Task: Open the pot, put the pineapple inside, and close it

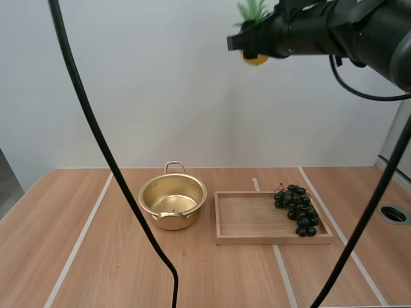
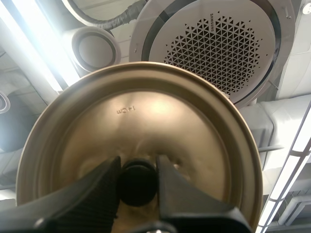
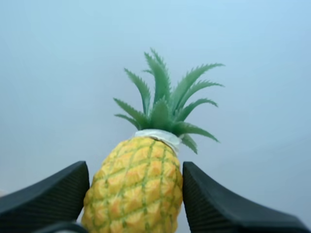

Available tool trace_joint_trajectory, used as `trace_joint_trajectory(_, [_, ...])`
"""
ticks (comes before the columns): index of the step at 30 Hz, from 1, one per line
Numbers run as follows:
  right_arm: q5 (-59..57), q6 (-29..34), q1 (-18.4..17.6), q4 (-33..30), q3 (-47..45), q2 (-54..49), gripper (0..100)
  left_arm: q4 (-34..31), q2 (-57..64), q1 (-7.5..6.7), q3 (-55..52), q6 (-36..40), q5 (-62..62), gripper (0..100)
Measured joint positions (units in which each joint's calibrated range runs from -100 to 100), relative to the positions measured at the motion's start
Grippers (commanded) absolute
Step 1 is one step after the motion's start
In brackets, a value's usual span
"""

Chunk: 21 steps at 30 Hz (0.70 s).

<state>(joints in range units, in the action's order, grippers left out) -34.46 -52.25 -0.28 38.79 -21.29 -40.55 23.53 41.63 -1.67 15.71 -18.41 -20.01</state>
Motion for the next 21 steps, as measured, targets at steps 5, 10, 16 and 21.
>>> trace_joint_trajectory(5, [7.46,11.64,1.79,-11.05,0.44,-6.38,0,0.00,0.17,0.00,0.00,-0.12,0.00,0])
trace_joint_trajectory(10, [2.93,15.98,3.94,-15.02,0.44,-8.78,0,0.00,0.58,0.00,0.00,-0.12,0.00,0])
trace_joint_trajectory(16, [-1.03,16.74,4.19,-15.58,-6.26,-9.45,0,0.00,0.58,0.00,0.00,-0.21,0.00,0])
trace_joint_trajectory(21, [6.65,16.82,4.26,-15.42,-12.47,-9.88,0,0.00,0.58,0.00,0.00,-0.21,0.00,0])
